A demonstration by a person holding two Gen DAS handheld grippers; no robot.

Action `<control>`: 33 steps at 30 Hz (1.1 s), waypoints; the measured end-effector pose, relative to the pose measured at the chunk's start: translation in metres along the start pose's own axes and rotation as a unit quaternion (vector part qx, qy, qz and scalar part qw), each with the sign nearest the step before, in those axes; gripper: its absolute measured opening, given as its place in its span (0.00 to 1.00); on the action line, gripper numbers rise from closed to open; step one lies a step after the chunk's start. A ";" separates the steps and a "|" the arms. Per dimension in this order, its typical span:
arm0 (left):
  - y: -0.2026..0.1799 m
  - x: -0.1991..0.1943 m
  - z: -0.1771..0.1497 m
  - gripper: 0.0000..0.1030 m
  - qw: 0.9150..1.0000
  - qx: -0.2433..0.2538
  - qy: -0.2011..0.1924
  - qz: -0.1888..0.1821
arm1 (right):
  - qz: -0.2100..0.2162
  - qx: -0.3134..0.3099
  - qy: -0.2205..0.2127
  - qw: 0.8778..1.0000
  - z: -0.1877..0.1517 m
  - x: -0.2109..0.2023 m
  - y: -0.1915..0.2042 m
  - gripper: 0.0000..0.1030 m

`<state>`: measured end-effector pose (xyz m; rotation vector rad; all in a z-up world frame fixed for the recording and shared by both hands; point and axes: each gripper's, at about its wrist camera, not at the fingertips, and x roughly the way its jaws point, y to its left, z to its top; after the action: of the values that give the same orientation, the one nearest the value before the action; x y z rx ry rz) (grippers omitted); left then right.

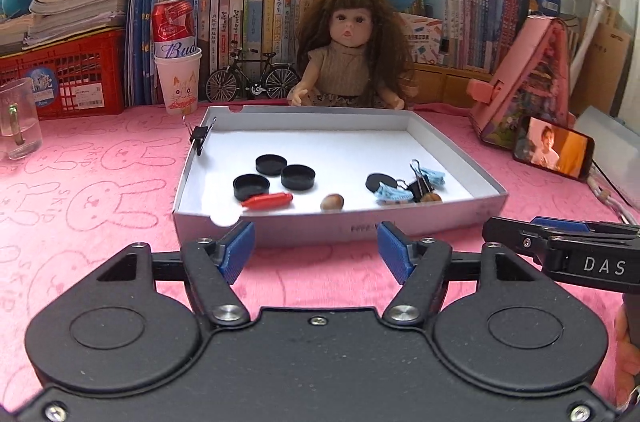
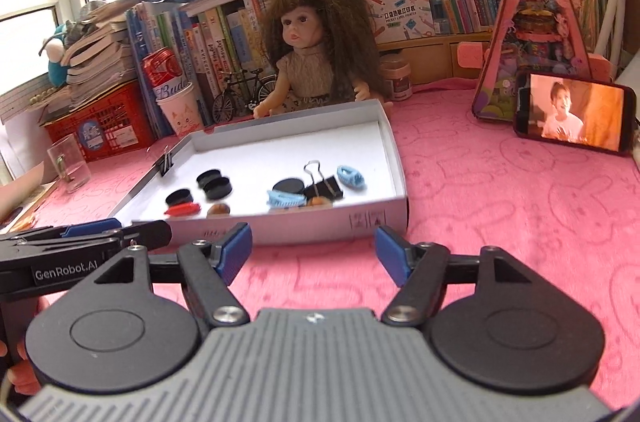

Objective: Organize rigid objects
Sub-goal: 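Withdraw both open tools from the tray toward the remaining items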

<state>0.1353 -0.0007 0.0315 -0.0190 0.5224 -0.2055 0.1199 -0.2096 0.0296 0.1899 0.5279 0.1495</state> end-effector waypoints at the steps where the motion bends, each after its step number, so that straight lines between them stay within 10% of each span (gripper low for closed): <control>1: 0.000 -0.006 -0.005 0.64 1.000 0.005 -0.002 0.000 | 0.001 -0.004 -0.004 1.000 -0.006 -0.006 0.001 0.77; 12: 0.004 -0.066 -0.061 0.64 0.998 0.008 -0.004 -0.061 | 0.028 -0.040 -0.039 0.998 -0.054 -0.059 0.004 0.83; 22: -0.012 -0.083 -0.090 0.42 0.990 0.060 0.004 -0.127 | 0.025 -0.042 -0.038 0.998 -0.068 -0.069 0.006 0.83; 33: -0.014 -0.071 -0.088 0.25 0.998 0.049 -0.018 -0.047 | 0.009 -0.085 -0.073 0.994 -0.081 -0.080 0.027 0.83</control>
<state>0.0290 0.0027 -0.0088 0.0473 0.4765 -0.3221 0.0077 -0.1873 0.0058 0.0383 0.3660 0.1953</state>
